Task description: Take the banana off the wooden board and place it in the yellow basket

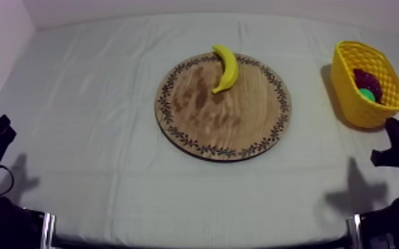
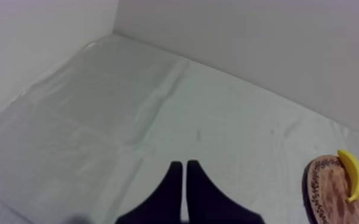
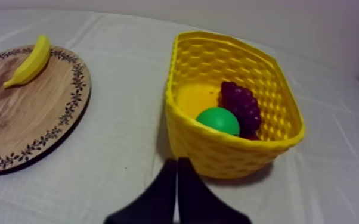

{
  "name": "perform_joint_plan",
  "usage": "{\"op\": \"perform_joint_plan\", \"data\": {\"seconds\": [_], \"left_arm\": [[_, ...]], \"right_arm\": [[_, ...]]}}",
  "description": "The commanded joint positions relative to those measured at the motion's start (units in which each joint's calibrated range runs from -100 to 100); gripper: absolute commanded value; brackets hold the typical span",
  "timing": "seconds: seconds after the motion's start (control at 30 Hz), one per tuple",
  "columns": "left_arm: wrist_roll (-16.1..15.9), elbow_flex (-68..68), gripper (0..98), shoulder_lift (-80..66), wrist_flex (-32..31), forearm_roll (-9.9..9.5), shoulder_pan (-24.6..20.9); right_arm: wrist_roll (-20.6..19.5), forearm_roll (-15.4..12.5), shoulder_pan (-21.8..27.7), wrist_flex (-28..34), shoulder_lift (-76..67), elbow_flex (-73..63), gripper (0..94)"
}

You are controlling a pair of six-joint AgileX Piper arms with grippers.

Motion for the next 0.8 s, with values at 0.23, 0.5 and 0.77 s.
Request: {"op": "perform_joint_plan", "data": {"seconds": [0.23, 0.5, 0.77], "left_arm": [[0.00, -0.02, 0.1, 0.02, -0.02, 0.03, -0.02], [0.00, -0.02, 0.1, 0.02, -0.02, 0.03, -0.02], [0.01, -0.02, 0.1, 0.02, -0.02, 0.03, -0.02]], "right_arm": [[-0.03, 0.00, -0.02, -0.09, 0.00, 0.03, 0.4], [-0.10, 0.02, -0.34, 0.12, 0.00, 0.03, 0.4], [-2.55, 0.23, -7.29, 1.42, 0.05, 0.03, 0.5]]}}
